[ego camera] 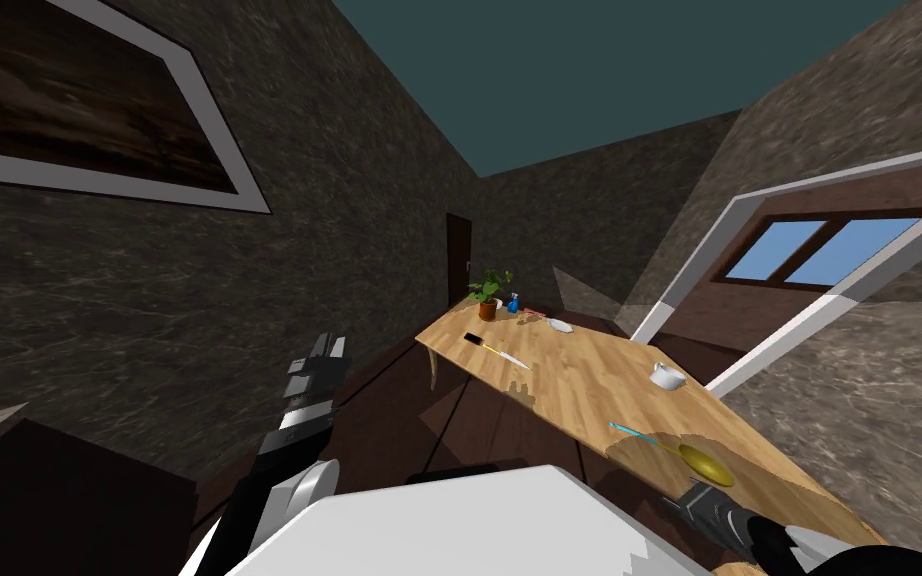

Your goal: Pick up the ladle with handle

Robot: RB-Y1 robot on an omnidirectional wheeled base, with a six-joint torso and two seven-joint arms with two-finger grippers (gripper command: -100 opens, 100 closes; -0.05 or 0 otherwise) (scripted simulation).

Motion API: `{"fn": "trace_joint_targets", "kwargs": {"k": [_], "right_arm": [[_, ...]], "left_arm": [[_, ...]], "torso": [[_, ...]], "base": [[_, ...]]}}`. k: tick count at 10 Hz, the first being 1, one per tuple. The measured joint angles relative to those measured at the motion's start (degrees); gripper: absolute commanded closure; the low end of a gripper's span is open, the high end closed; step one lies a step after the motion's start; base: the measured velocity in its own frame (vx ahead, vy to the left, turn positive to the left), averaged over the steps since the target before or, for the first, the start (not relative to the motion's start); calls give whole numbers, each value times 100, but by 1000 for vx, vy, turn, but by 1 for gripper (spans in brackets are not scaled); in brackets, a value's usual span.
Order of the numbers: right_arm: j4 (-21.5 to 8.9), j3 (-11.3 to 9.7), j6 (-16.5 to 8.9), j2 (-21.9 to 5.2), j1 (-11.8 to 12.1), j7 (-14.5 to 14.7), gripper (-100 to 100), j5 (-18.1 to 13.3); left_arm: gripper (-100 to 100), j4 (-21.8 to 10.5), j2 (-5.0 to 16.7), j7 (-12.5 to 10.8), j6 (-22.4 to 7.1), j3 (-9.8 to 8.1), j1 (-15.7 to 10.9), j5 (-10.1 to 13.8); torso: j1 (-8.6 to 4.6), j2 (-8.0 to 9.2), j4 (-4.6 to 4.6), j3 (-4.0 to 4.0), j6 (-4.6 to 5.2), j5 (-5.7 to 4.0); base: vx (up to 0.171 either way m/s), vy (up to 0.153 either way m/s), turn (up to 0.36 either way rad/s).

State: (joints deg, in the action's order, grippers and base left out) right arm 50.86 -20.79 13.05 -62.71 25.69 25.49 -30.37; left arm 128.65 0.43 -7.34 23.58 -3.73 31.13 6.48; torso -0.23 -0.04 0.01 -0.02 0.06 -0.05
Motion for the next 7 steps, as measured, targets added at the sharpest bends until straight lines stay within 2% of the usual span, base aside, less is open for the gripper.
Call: {"fn": "trace_joint_targets", "kwargs": {"k": [1, 2, 5, 7], "right_arm": [[-90, 46, -22, 14, 70, 71, -100, -52], [-43, 53, -161, -21, 217, 106, -100, -111], [-461, 131, -217, 106, 277, 330, -100, -306], [-570, 128, -353, 204, 372, 439, -100, -426]], "left_arm": [[0, 0, 0, 0, 0, 0, -1, 0], [0, 0, 1, 0, 0, -1, -1, 0], [0, 0, 1, 0, 0, -1, -1, 0], [0, 0, 1, 0, 0, -1, 0, 0]], "torso": [[-7, 0, 0, 0, -4, 1], [-38, -2, 0, -1, -4, -5], [-57, 5, 1, 2, -3, -12], [-45, 7, 2, 5, -1, -11]], "base": [[34, -190, 258], [3, -160, 142], [-2, -206, 234], [-7, -164, 167]]}}
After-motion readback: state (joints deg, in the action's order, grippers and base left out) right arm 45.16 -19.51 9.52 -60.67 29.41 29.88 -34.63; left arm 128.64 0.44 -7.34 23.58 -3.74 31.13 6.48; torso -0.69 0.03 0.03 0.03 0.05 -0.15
